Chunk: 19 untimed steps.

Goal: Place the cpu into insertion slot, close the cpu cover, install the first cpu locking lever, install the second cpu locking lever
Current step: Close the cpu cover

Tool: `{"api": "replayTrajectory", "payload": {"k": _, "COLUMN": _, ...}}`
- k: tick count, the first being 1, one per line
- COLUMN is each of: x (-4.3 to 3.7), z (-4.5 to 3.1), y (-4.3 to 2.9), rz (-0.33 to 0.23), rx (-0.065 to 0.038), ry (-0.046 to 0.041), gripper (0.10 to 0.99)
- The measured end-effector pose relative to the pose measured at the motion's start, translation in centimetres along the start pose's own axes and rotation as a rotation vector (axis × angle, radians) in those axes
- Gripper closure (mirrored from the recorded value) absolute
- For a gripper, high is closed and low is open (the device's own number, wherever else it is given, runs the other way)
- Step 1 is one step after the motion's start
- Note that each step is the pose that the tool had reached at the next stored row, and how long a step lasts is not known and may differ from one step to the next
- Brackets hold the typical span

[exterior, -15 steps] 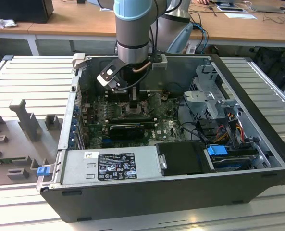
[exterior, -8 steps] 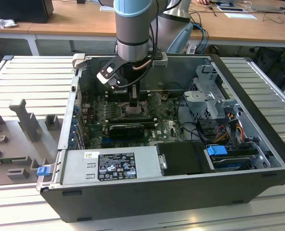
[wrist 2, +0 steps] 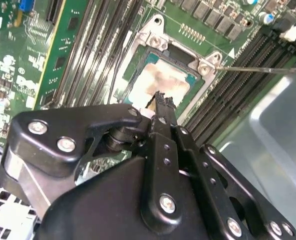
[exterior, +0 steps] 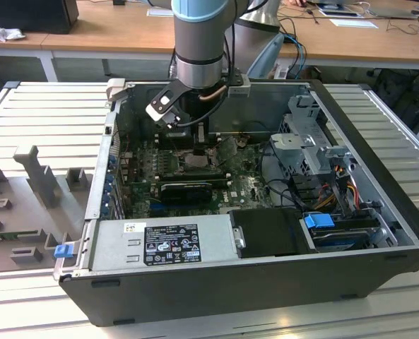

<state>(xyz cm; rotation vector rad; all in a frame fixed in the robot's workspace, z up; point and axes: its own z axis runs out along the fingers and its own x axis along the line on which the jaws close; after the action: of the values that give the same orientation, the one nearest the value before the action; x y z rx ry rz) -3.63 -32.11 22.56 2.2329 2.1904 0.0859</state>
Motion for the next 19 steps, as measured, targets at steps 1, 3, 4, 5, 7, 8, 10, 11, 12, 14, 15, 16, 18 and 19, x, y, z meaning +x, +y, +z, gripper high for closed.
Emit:
{"api": "replayTrajectory", "payload": {"k": 1, "x": 0.02, "z": -0.4, "y": 0.02, "rz": 0.0, "rx": 0.0, "ry": 0.0, "gripper": 0.98}}
{"api": "replayTrajectory", "payload": {"k": 3, "x": 0.05, "z": -1.25, "y": 0.06, "rz": 0.0, "rx": 0.0, "ry": 0.0, "gripper": 0.98}}
{"api": "replayTrajectory", "payload": {"k": 4, "x": 0.06, "z": -1.32, "y": 0.06, "rz": 0.0, "rx": 0.0, "ry": 0.0001, "gripper": 0.98}}
{"api": "replayTrajectory", "payload": {"k": 5, "x": 0.07, "z": -1.36, "y": 0.06, "rz": 0.0, "rx": 0.0, "ry": 0.0001, "gripper": 0.98}}
{"api": "replayTrajectory", "payload": {"k": 7, "x": 0.09, "z": -1.52, "y": 0.07, "rz": 0.0, "rx": 0.0, "ry": 0.0001, "gripper": 0.98}}
{"api": "replayTrajectory", "payload": {"k": 8, "x": 0.11, "z": -1.65, "y": 0.08, "rz": 0.0, "rx": 0.0, "ry": 0.0, "gripper": 0.98}}
{"api": "replayTrajectory", "payload": {"k": 10, "x": 0.13, "z": -1.74, "y": 0.08, "rz": 0.0, "rx": 0.0, "ry": 0.0002, "gripper": 0.98}}
{"api": "replayTrajectory", "payload": {"k": 11, "x": 0.13, "z": -1.78, "y": 0.08, "rz": 0.0, "rx": 0.0, "ry": 0.0001, "gripper": 0.98}}
{"api": "replayTrajectory", "payload": {"k": 12, "x": 0.14, "z": -1.79, "y": 0.08, "rz": 0.0, "rx": 0.0, "ry": 0.0001, "gripper": 0.98}}
{"api": "replayTrajectory", "payload": {"k": 14, "x": 0.17, "z": -1.83, "y": 0.08, "rz": 0.0, "rx": 0.0, "ry": 0.0001, "gripper": 0.98}}
{"api": "replayTrajectory", "payload": {"k": 15, "x": 0.18, "z": -1.9, "y": 0.08, "rz": 0.0, "rx": 0.0, "ry": -0.0002, "gripper": 0.98}}
{"api": "replayTrajectory", "payload": {"k": 16, "x": 0.2, "z": -2.0, "y": 0.09, "rz": 0.0, "rx": 0.0, "ry": 0.0, "gripper": 0.98}}
{"api": "replayTrajectory", "payload": {"k": 18, "x": 0.22, "z": -2.23, "y": 0.1, "rz": 0.0, "rx": 0.0, "ry": 0.0, "gripper": 0.98}}
{"api": "replayTrajectory", "payload": {"k": 19, "x": 0.23, "z": -2.43, "y": 0.11, "rz": 0.0, "rx": 0.0, "ry": 0.0, "gripper": 0.98}}
